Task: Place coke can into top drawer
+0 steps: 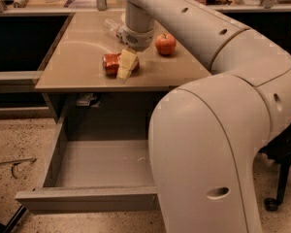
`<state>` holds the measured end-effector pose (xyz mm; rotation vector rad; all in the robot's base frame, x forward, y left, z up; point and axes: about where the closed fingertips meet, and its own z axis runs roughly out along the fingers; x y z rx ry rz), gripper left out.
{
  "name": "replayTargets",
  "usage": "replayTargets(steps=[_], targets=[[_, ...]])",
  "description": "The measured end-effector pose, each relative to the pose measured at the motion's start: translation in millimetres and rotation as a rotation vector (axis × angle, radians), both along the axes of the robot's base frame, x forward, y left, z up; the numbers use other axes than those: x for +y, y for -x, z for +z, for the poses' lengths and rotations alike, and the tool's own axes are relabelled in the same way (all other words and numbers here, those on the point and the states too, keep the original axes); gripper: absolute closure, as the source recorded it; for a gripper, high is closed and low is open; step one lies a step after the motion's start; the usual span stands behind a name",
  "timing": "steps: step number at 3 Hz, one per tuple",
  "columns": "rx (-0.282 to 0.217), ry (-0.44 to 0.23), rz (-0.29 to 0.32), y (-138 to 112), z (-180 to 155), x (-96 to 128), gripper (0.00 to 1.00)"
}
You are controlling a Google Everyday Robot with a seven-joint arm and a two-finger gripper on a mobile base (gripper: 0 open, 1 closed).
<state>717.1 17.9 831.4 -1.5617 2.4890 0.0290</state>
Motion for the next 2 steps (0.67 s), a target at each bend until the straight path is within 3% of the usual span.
replayTargets(steps=[2], targets=[[-0.003,0.004,0.032,-5.0,-1.7,8.1,0.0]])
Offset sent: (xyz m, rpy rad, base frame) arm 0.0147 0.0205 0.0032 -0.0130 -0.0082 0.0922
